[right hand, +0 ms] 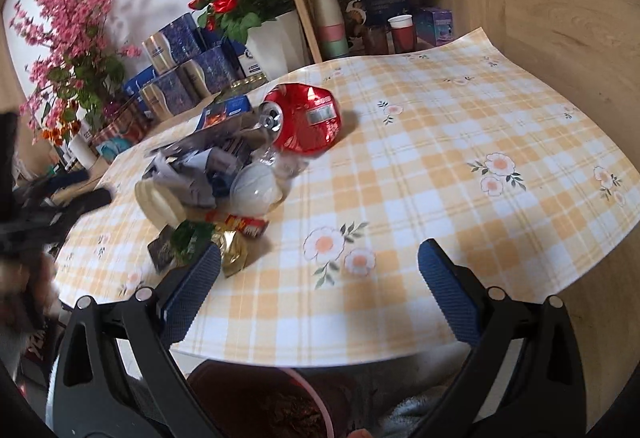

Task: Collect trash
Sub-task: 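Move both tools back over the trash on the table, then grasp the clear plastic spoon with the left tool while the right tool grasps the white leaflet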

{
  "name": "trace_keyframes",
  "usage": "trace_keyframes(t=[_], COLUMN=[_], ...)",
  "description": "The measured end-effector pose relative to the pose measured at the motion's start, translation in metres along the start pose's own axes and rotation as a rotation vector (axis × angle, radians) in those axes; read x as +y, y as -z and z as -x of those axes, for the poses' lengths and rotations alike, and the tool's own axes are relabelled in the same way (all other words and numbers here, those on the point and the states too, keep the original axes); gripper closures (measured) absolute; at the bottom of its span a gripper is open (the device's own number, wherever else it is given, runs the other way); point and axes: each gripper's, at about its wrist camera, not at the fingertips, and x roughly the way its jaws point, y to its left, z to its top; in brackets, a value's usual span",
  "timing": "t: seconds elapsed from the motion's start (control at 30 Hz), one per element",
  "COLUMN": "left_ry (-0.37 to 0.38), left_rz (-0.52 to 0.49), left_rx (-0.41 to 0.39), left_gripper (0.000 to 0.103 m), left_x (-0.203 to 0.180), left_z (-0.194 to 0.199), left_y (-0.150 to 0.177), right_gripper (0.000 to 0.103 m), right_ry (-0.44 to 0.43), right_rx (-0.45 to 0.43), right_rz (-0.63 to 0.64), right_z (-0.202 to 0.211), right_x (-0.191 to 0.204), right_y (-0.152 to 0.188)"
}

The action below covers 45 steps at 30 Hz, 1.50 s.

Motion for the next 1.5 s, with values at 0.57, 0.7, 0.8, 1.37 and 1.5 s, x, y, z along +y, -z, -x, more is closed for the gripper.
trace_keyframes(t=[0.57,0.7,0.8,1.37,1.5], left_ry=[0.201,0.195,0.166,0.172,0.182], left_rz=[0.249,0.182,0.173,0.199,0.317], left_rx=[0.137,0.182,0.205,0.17,0.044], left_gripper=[0.064,0.064,0.064,0.093,0.093], left_x=[0.083,0.075,0.075,0.082,0.102], left_z=[-0.073,-0.086,-0.096,-0.093,-0.056], left_y=[-0.049,-0.057,-0.062,-0.052,-0.041], right_gripper=[0.006,0.006,0.006,0.006,0.006], right_ry=[0.007,-0.001,-0.009,-0.25,-0.343], right_rx=[0.027,0.02,0.023,0.055,0.094], right_rz=[-0.089,-0.078,-0.07,-0.104,-0.203], right_z=[-0.028,-0.03,-0.032,-0.077,-0.104], right_x=[-0.043,-0.04,-0.036,0.03,0.048], right_y=[-0.012,-0.015,-0.018,-0.069,-0.086])
